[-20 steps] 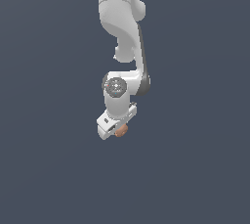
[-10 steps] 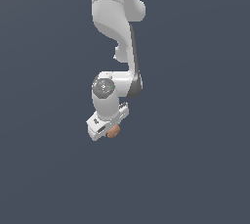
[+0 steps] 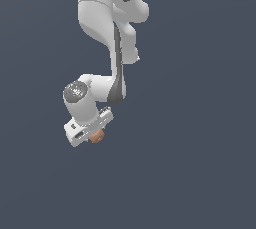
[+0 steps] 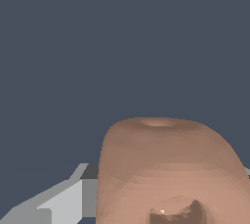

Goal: Pick up the object and move it to a goal position.

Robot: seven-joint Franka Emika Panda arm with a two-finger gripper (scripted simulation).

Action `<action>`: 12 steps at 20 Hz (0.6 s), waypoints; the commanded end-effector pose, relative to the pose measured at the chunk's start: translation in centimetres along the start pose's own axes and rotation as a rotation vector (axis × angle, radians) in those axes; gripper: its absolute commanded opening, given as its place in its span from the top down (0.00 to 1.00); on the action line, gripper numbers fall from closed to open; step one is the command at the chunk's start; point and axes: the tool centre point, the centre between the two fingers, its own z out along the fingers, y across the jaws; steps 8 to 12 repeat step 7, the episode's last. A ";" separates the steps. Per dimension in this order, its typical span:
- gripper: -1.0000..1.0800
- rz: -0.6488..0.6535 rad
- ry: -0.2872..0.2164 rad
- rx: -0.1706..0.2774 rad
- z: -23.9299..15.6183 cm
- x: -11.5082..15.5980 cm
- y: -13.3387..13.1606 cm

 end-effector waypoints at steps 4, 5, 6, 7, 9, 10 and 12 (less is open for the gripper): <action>1.00 -0.002 0.001 0.000 -0.2 -1.0 1.8; 1.00 -0.002 0.001 0.000 -0.2 -1.1 1.9; 1.00 -0.002 0.001 0.000 -0.2 -1.1 2.0; 1.00 -0.002 0.001 0.000 -0.2 -1.1 2.0; 1.00 -0.002 0.001 0.000 -0.2 -1.1 2.0; 1.00 -0.002 0.001 0.000 -0.2 -1.1 2.0; 1.00 -0.002 0.001 0.000 -0.2 -1.1 2.0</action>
